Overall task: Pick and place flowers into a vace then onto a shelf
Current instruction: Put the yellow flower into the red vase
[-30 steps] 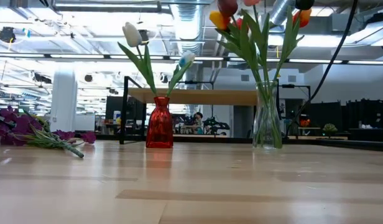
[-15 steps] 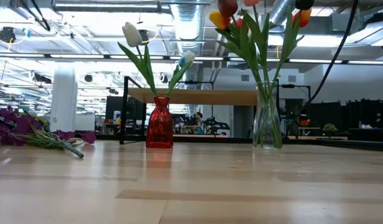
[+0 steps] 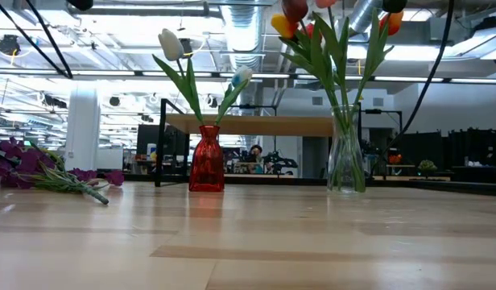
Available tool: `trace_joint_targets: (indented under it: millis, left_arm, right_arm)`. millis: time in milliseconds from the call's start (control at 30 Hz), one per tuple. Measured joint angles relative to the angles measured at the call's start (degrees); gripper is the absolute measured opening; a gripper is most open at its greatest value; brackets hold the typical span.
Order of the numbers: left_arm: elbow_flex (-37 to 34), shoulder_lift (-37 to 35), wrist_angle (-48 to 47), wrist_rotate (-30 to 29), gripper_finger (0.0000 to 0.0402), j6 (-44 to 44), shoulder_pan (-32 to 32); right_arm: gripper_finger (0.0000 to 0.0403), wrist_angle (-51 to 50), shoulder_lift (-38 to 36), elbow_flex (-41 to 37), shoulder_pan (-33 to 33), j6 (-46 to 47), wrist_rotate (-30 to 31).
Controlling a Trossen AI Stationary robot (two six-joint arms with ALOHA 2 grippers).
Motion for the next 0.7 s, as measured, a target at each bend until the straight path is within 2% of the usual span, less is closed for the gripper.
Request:
trace_joint_targets:
  millis: [133,367,700]
  left_arm:
    - [-0.6,1.1,1.7,0.7,0.0222,2.1,0.0]
    - [-0.6,4.1,4.6,6.4,0.0222,5.5,0.0]
    - [-0.6,7.9,12.5,8.0,0.0222,6.7,0.0]
  right_arm:
    - [0.0,0.2,0.0,0.0,-1.0,0.0,-2.5]
    - [0.0,1.1,0.0,0.0,-2.4,-0.4,-2.4]
    - [0.0,1.7,0.0,0.0,-6.1,0.5,-2.5]
